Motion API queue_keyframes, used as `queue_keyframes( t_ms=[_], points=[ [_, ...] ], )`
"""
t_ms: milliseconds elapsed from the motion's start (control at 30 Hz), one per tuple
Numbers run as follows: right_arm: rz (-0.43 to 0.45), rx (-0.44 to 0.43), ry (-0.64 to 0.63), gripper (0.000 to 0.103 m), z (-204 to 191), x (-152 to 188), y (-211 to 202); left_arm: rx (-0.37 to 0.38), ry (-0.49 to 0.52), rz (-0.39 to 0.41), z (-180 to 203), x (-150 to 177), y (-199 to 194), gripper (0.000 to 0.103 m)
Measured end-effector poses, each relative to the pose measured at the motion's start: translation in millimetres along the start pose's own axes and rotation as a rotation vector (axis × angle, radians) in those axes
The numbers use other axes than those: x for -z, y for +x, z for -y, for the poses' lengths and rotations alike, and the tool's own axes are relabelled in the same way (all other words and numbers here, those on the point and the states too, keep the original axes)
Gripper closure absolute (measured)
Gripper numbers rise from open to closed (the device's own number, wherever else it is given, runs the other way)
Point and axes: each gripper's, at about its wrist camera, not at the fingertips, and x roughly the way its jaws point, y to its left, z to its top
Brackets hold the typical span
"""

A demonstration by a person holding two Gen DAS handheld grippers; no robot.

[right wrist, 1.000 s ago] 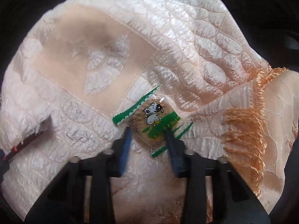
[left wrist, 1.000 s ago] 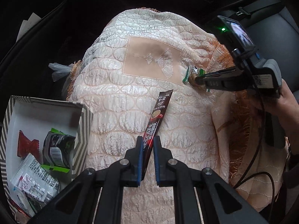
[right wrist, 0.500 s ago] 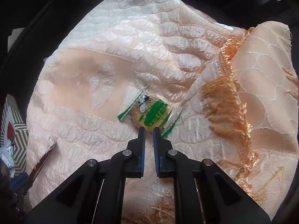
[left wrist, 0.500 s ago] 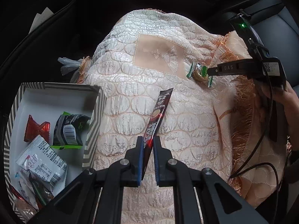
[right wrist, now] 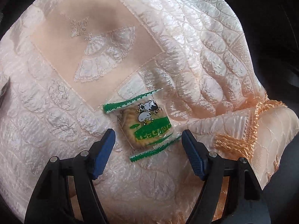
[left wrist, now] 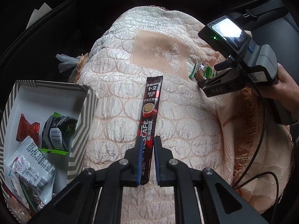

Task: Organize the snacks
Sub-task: 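Grasp the green cookie packet with the right gripper while the left holds the coffee stick, then carry the coffee stick and cookie packet over the tray with both grippers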

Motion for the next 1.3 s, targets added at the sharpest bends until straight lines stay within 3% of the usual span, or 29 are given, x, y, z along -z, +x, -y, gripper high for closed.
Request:
queue_keyframes(
  t_ms=[67,133,200,267,367,500,533,567,600,800,1100,1300],
  points=[
    [0.01,0.013,-0.006,0.05,-7,-2,3,-0.013,-0.001,0.003,2,-4,4,0.083],
    [0.024,0.013,0.002,0.056,-13,-3,-1,-0.034,0.001,-0.006,4,-6,12,0.071],
    [0.027,0.007,0.017,0.058,-32,-3,-12,-0.019,-0.014,-0.01,3,-9,18,0.063],
    [0.038,0.0,0.041,0.058,-30,8,-25,-0.011,-0.018,0.003,5,-13,17,0.043],
    [0.045,-0.034,0.088,0.058,-37,16,-39,0.012,-0.026,-0.001,8,-16,17,0.038],
    [0.06,-0.057,0.14,0.058,-34,21,-52,-0.014,-0.007,0.001,9,-19,22,0.038],
    [0.067,-0.063,0.159,0.058,-34,22,-55,-0.032,0.003,0.0,10,-20,22,0.048],
    [0.073,-0.07,0.172,0.058,-34,23,-58,-0.068,0.018,0.005,11,-20,22,0.072],
    [0.081,-0.078,0.186,0.058,-34,24,-61,-0.08,0.03,0.009,11,-20,21,0.082],
    [0.143,-0.126,0.265,0.059,-28,48,-97,-0.046,0.015,0.008,0,-10,10,0.083],
    [0.238,-0.18,0.351,0.059,-58,105,-166,-0.089,0.037,0.08,-4,23,-40,0.083],
    [0.288,-0.209,0.38,0.059,-81,135,-180,-0.107,0.029,0.126,-11,43,-70,0.083]
  ],
)
